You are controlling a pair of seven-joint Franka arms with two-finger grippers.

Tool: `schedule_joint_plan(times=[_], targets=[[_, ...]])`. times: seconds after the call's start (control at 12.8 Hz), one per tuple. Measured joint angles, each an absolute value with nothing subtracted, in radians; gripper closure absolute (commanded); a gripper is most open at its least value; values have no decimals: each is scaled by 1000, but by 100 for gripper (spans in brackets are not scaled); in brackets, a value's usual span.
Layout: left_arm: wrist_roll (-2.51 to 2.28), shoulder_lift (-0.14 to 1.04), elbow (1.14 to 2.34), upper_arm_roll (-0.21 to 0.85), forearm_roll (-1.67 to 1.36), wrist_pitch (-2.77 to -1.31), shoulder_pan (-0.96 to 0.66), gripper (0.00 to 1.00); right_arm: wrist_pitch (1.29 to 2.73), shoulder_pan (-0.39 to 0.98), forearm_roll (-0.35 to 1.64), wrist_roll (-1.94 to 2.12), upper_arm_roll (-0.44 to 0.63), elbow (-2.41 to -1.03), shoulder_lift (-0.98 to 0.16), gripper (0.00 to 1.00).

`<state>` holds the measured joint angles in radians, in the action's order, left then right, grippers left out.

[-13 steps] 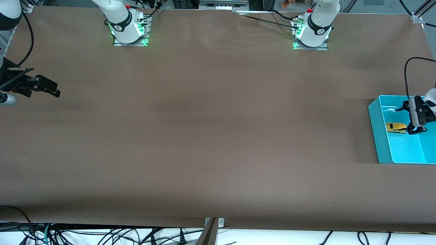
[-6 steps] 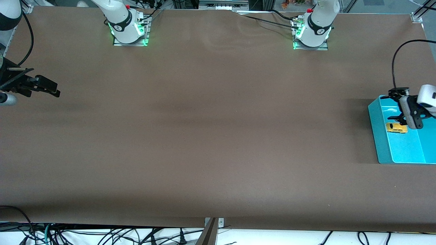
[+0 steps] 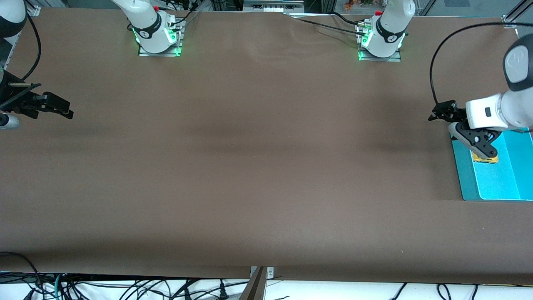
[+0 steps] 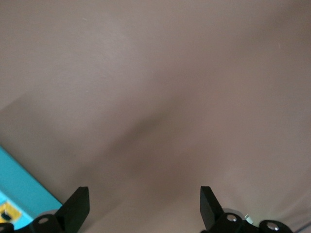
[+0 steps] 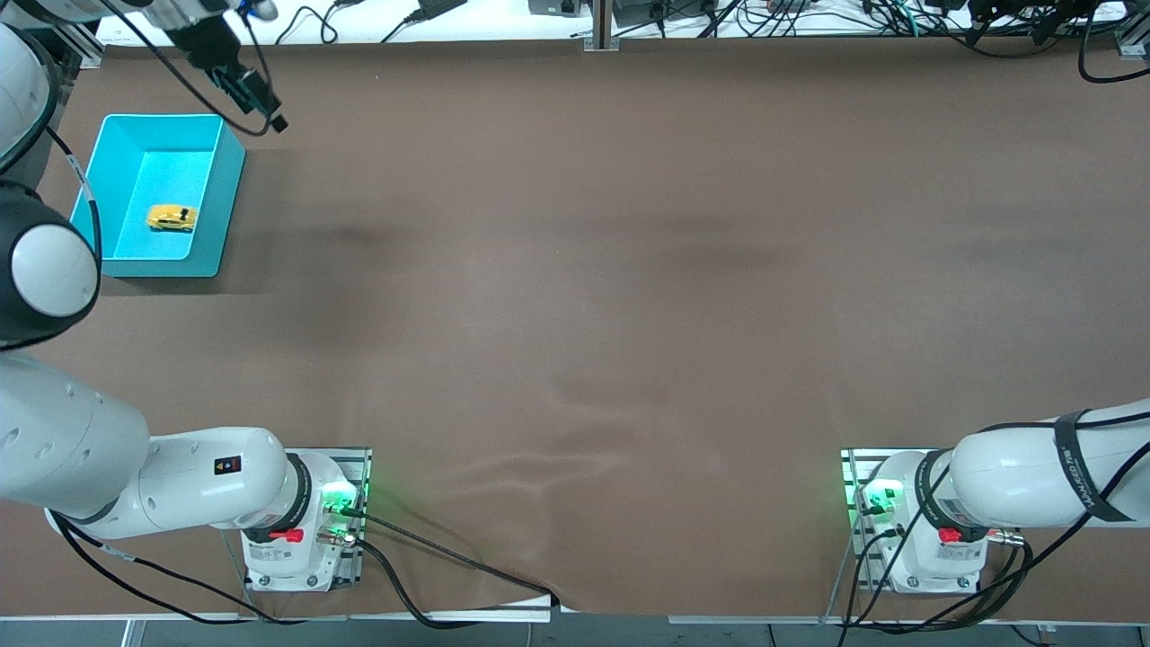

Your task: Wind and store yellow beetle car

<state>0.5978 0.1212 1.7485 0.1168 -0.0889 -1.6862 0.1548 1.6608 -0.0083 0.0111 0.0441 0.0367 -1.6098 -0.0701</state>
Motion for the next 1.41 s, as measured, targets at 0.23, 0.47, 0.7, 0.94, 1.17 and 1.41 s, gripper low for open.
schedule_joint_plan(times=[0.23, 0.47, 0.7, 0.94, 1.17, 1.41], targets=[[331, 53, 1738, 146, -87, -1667, 150, 0, 1661, -9, 11, 44, 38, -1610, -70, 0], [124, 44, 1622, 145, -87, -1558, 96, 0, 1661, -9, 11, 44, 39, -1610, -70, 0], [51, 57, 1563, 143, -55, -1532, 25, 0, 1660, -9, 11, 44, 39, -1610, -70, 0], [39, 76, 1536, 105, -32, -1533, -1, 0, 1660, -8, 11, 44, 39, -1610, -70, 0], [40, 75, 1509, 81, -32, -1492, -6, 0, 1660, -8, 11, 44, 39, -1610, -70, 0], [39, 76, 1507, 67, -32, -1485, -12, 0, 1660, -8, 11, 44, 39, -1610, -70, 0]])
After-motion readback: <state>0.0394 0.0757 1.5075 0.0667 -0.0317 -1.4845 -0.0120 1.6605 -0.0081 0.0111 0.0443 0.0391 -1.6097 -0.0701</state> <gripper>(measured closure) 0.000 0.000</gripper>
